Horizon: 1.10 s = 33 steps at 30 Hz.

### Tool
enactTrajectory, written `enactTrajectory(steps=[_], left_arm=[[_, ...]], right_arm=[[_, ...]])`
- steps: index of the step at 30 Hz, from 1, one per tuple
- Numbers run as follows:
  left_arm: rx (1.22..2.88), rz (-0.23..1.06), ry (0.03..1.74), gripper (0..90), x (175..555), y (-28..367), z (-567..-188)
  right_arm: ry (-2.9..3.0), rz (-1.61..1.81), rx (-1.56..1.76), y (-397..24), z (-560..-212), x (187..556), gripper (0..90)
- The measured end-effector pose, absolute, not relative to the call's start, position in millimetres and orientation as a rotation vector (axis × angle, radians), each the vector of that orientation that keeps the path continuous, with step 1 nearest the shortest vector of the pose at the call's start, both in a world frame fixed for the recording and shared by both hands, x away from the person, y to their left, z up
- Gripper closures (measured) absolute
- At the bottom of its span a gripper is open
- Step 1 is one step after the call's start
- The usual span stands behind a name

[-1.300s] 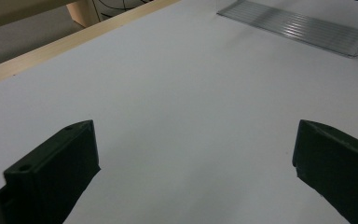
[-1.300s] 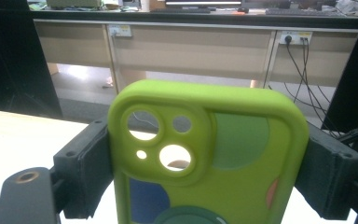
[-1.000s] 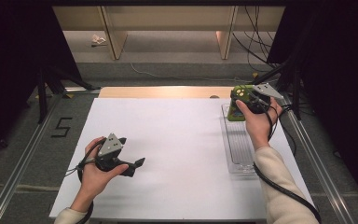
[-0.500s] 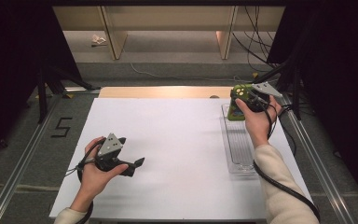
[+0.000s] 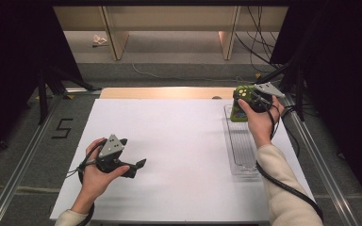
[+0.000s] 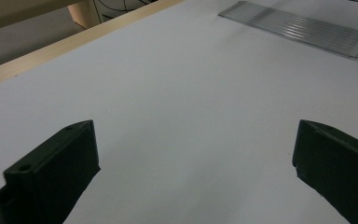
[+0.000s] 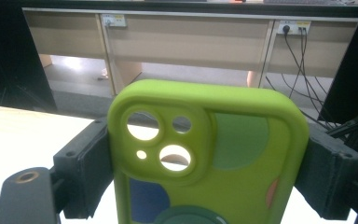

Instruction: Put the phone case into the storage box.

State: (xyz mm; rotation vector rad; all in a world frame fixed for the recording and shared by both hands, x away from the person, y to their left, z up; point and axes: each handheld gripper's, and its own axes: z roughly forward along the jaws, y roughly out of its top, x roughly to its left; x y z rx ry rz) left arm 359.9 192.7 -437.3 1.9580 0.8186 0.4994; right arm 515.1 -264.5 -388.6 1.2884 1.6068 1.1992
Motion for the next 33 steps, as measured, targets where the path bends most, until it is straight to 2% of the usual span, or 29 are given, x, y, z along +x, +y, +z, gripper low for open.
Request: enactTrajectory(steps=[33], left_arm=[[1.954,0.499,0.82,0.0,360,193,-437]], right_arm=[[1.624,1.159,1.312,-262,-396,530,16.5]])
